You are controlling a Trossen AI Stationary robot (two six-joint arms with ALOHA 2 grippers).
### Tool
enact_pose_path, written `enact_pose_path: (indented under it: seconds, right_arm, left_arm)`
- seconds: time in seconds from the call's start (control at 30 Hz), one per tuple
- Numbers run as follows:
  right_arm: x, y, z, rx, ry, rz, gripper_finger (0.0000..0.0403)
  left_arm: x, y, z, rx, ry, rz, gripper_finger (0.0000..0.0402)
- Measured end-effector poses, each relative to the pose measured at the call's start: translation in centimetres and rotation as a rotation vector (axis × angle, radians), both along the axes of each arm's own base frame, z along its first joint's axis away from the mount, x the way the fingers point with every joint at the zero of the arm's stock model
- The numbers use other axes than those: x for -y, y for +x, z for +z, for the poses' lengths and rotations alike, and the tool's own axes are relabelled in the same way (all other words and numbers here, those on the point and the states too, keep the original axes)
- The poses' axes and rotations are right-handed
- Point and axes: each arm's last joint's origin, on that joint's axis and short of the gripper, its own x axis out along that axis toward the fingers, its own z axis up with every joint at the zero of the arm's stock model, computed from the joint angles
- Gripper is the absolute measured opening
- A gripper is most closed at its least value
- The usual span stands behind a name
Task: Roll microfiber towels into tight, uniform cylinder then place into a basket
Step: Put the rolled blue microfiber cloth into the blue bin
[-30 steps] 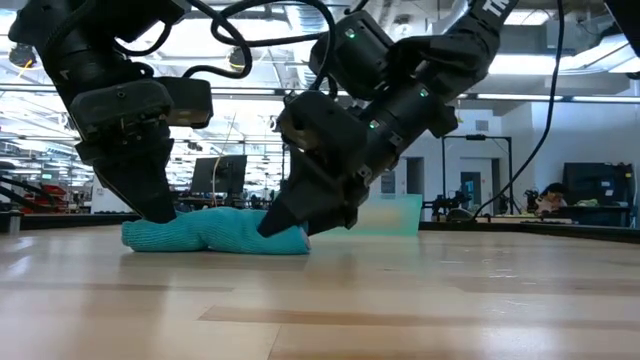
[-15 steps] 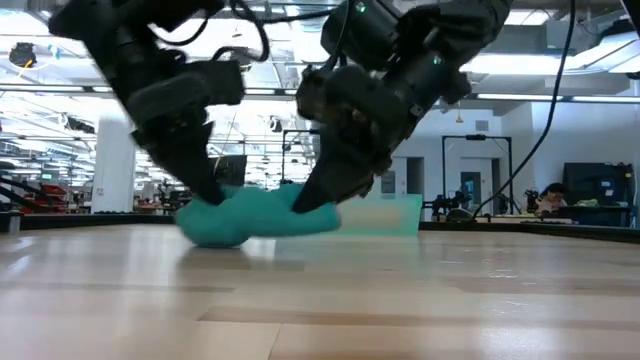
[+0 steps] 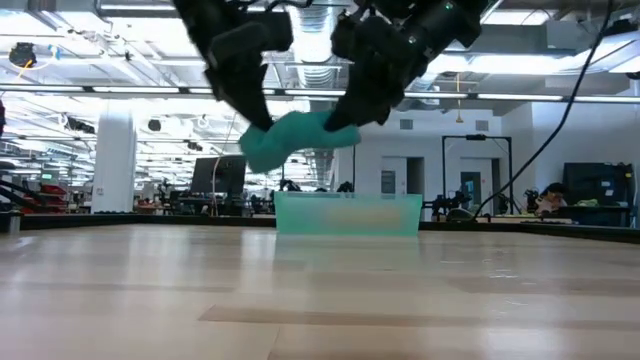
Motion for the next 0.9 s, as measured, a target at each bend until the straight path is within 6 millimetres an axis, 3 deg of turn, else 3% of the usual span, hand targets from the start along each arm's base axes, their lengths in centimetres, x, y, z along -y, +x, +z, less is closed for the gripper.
enact_pose_path:
  seconds: [0.13,0.3,0.67,0.9]
  right_arm:
    - [2.2,-1.1,1.5,0.0,-0.053,-0.012,0.0028]
    - [4.9,-1.8,1.8,-0.026,-0.101,-0.039,0.0029]
    - [12.0,-3.2,1.4,-0.062,-0.243,-0.101,0.0029]
    - [16.3,-4.5,0.1,-0.112,-0.255,-0.167,0.0027]
  left_arm:
    - [-2.4,0.9,2.2,0.03,0.078,-0.042,0.001]
    - [-6.3,1.6,2.7,0.072,0.174,-0.02,0.001]
    - [-14.2,3.3,0.6,0.111,0.302,-0.005,0.0011]
    - [-18.0,4.4,-3.1,0.14,0.233,0.003,0.0011]
